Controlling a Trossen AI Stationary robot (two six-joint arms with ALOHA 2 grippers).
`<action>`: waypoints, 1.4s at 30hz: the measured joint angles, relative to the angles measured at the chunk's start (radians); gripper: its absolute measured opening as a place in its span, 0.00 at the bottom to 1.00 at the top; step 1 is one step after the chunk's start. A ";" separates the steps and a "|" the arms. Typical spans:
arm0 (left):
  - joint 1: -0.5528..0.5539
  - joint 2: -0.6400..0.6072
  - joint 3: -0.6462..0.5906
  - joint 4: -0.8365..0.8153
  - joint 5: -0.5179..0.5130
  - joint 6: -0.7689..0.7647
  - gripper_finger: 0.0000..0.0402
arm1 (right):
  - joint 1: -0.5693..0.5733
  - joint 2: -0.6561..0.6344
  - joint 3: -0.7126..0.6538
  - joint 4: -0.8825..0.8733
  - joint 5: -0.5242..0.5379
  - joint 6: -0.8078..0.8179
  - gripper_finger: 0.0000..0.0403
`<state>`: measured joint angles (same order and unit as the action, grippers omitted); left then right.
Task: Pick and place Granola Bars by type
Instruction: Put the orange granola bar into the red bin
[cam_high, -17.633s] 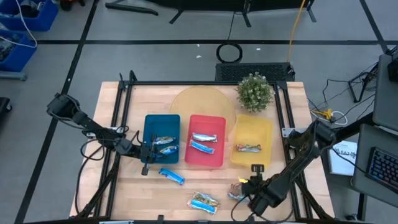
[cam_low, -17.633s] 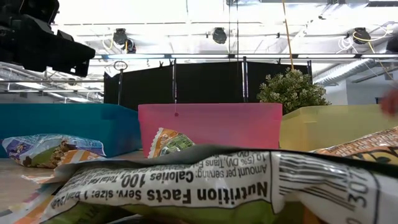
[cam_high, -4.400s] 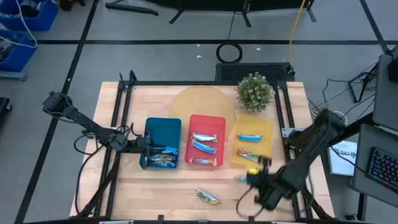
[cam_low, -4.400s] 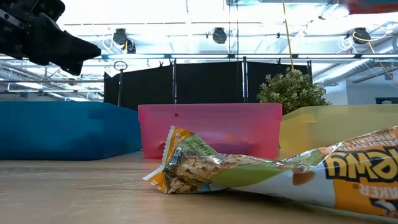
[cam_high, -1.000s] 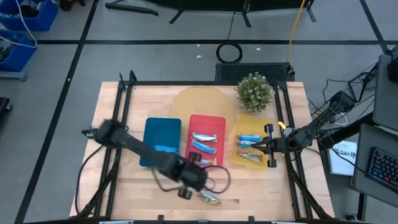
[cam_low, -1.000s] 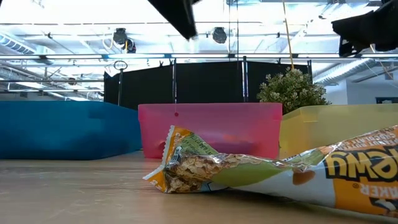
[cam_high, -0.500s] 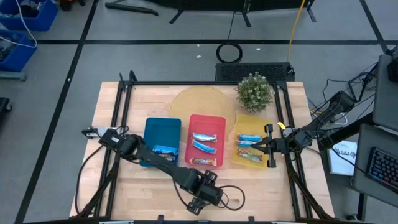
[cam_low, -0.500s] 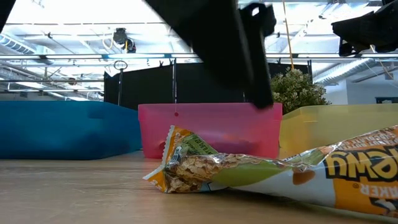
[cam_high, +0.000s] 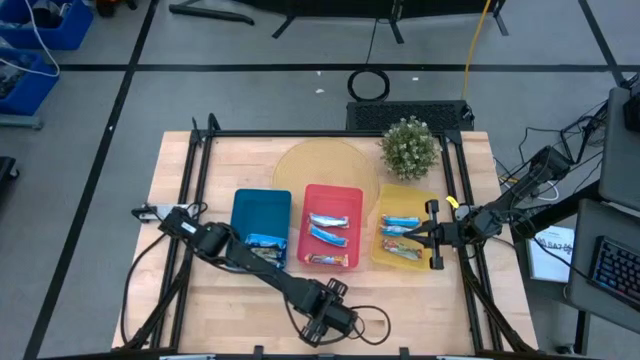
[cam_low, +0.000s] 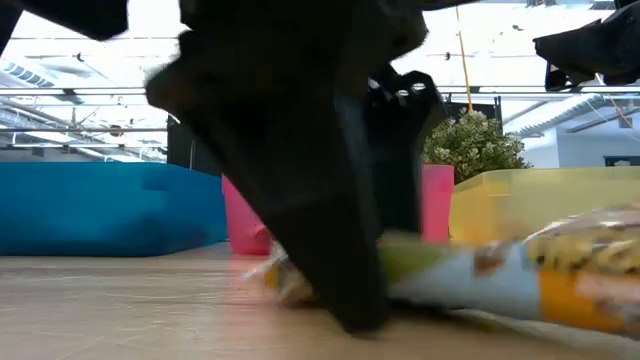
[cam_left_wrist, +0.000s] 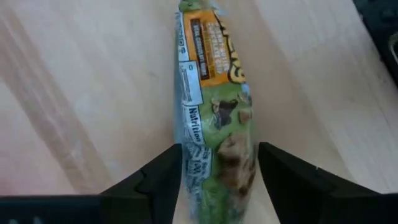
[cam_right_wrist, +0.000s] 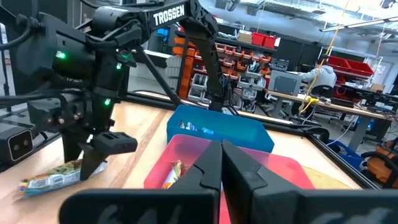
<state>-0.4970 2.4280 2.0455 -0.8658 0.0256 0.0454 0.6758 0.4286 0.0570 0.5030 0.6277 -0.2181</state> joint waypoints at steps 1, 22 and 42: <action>0.000 0.005 0.000 0.008 -0.001 -0.001 0.52 | 0.000 0.000 0.000 -0.002 0.000 0.003 0.00; 0.046 -0.178 -0.007 -0.142 -0.131 0.089 0.07 | 0.000 0.000 0.000 -0.014 0.000 0.035 0.00; 0.387 -0.268 -0.308 -0.152 -0.104 0.115 0.07 | 0.000 0.000 0.000 -0.022 -0.001 0.052 0.00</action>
<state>-0.1104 2.1605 1.7375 -1.0182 -0.0779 0.1603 0.6758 0.4283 0.0570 0.4808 0.6270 -0.1658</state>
